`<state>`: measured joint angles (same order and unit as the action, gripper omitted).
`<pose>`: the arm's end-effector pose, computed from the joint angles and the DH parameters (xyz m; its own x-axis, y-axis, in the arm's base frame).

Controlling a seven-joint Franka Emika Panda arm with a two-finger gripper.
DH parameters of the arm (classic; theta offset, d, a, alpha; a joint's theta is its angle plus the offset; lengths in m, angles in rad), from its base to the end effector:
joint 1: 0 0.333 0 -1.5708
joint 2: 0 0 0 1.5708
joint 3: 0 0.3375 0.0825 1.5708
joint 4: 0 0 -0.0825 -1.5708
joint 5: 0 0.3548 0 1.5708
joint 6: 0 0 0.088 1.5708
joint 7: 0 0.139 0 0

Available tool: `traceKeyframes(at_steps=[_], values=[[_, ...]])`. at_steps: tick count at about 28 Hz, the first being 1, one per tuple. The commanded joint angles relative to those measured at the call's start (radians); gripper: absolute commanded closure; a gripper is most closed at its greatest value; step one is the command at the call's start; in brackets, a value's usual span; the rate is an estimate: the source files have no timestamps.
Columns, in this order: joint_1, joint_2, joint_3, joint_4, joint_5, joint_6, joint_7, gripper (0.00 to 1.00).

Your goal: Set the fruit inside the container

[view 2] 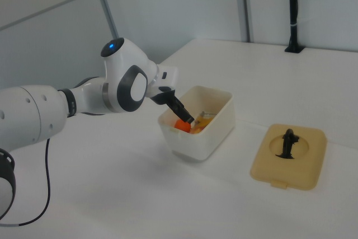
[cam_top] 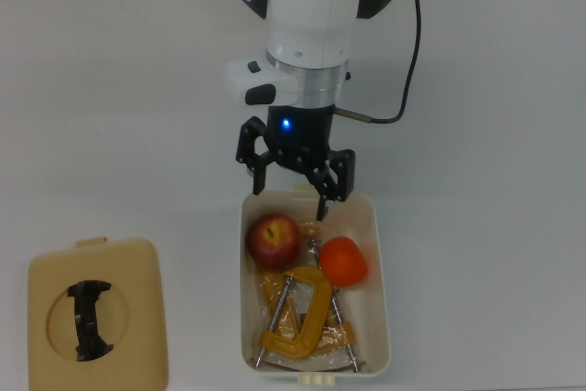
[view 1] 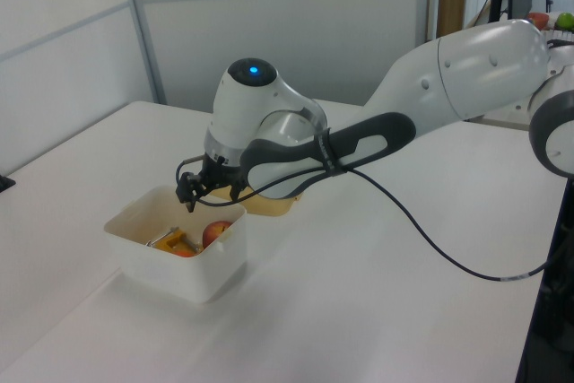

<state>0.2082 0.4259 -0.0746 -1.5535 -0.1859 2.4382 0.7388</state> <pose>0.7065 0.0993 0.4565 0.7771 -0.4397 0.4504 -0.4249 -0.8943 -0.1399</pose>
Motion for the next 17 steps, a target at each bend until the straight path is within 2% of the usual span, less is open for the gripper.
traceKeyframes(at_steps=[1,5,14,17], values=[[-0.027,-0.047,-0.005,-0.001,0.086,-0.197,-0.25,0.0],[-0.044,-0.097,-0.019,0.003,0.238,-0.4,-0.529,0.0],[-0.044,-0.183,-0.1,0.003,0.232,-0.703,-0.736,0.0],[-0.046,-0.222,-0.142,0.003,0.206,-0.764,-0.783,0.0]])
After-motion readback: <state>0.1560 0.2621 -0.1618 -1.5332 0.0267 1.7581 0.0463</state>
